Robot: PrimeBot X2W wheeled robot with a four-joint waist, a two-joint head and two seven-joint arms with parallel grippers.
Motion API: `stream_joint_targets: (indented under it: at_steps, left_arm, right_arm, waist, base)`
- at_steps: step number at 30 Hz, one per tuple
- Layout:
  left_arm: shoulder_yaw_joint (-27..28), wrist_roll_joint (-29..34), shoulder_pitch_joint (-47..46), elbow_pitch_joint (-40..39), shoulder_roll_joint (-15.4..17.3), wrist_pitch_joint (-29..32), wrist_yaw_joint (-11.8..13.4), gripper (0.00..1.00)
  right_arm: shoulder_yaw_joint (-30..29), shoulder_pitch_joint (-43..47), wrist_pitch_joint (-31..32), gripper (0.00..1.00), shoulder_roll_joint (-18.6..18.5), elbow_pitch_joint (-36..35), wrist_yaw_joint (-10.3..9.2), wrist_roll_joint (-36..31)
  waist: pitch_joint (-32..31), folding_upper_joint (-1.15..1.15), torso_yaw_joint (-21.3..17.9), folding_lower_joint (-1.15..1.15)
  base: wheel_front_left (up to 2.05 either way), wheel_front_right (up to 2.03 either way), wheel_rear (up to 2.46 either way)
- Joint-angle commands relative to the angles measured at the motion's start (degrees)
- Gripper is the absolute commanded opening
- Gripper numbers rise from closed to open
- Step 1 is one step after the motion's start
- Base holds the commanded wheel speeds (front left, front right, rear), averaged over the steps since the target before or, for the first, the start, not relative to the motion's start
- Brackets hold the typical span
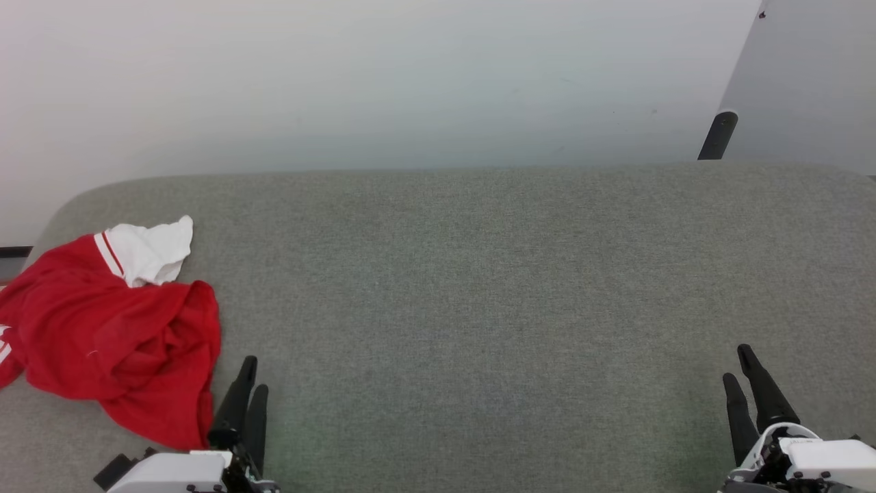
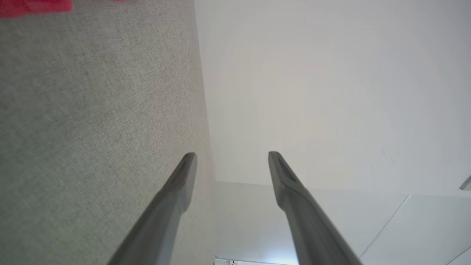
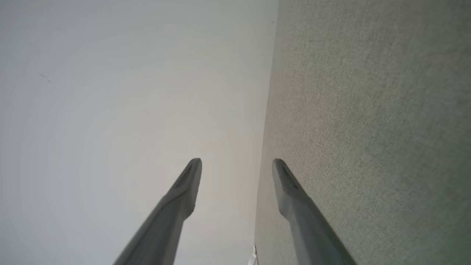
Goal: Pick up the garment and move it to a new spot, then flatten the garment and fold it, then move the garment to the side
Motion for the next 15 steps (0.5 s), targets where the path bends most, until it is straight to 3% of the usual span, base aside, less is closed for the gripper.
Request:
stream_joint_targets:
  at_steps: [1,15]
  left_arm:
    - [0.11,0.86,-1.80,-1.11,0.71,-0.44,-0.10,1.00]
    - [-2.15,9.62,-3.30,-1.18,4.30,-4.75,-0.14,1.00]
  right_arm:
    - [0.64,-2.22,-0.58,1.00,-0.19,-0.60,0.01,-0.39]
    - [4.60,-5.91,-4.59,1.00,-1.59,2.38,0.02,-7.43]
  waist:
    - [0.01,0.00,0.00,0.00]
    - [-0.04,0.00,-0.02,0.00]
  base:
    - [0.00,0.00,0.00]
    - [0.00,0.00,0.00]
